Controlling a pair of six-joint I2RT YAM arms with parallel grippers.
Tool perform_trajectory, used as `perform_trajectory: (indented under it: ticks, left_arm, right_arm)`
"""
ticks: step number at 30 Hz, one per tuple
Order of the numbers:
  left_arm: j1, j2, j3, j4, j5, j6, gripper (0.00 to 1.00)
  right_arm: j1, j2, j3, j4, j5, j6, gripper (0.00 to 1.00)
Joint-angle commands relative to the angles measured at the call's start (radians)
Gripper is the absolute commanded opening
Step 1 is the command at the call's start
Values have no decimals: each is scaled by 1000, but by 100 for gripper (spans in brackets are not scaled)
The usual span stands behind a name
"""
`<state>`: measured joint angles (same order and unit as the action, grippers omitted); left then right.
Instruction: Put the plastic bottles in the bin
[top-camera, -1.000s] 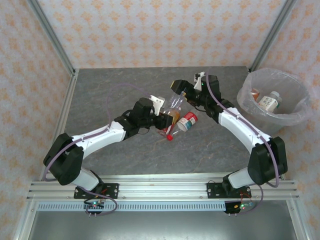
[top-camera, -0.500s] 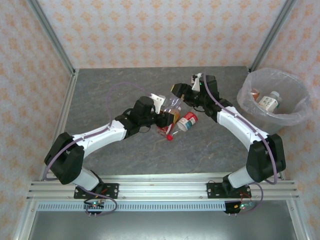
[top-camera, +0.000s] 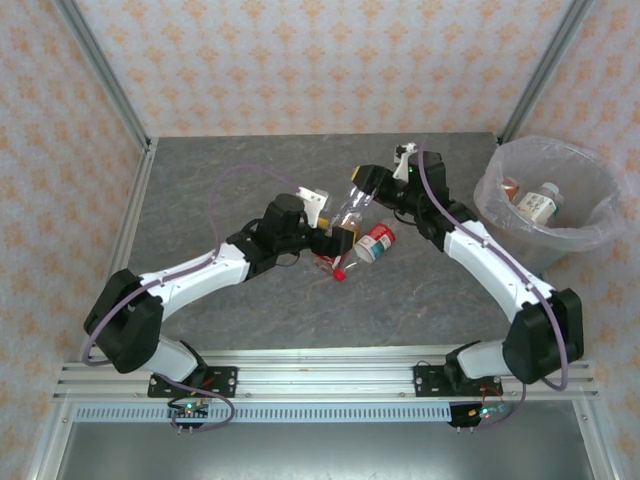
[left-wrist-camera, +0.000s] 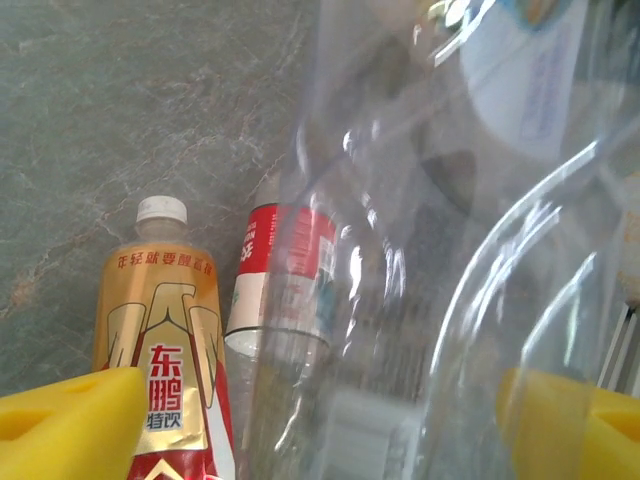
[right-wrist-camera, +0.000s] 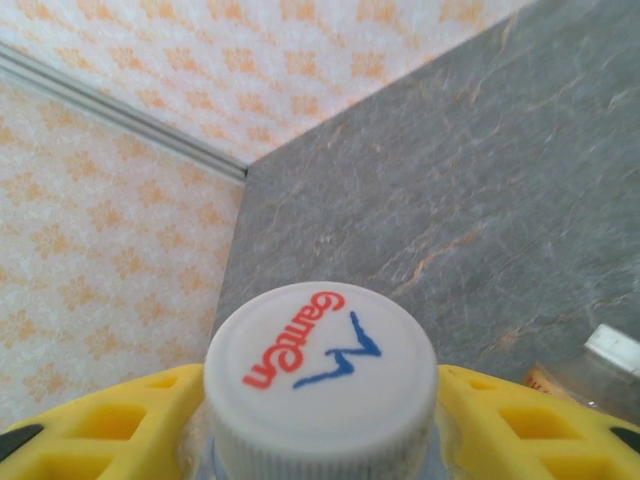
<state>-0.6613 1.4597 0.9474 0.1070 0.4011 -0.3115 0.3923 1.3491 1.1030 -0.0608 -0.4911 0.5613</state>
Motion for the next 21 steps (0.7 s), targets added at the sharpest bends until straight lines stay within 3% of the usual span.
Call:
perform_trajectory:
  ticks: [1, 8, 16, 21]
  left_arm:
    - [12, -74, -39, 65, 9, 11, 98]
    - [26, -173, -98, 110, -10, 2, 100]
    - [43, -246, -173, 124, -281, -58, 100]
    - [57, -257, -199, 105, -378, -91, 100]
  right_arm:
    - [4, -67, -6, -30, 108, -58, 50]
    - [5, -149, 17, -122, 259, -143, 48]
    - [4, -249, 93, -249, 411, -262, 47]
    - [4, -313, 124, -291, 497, -315, 46]
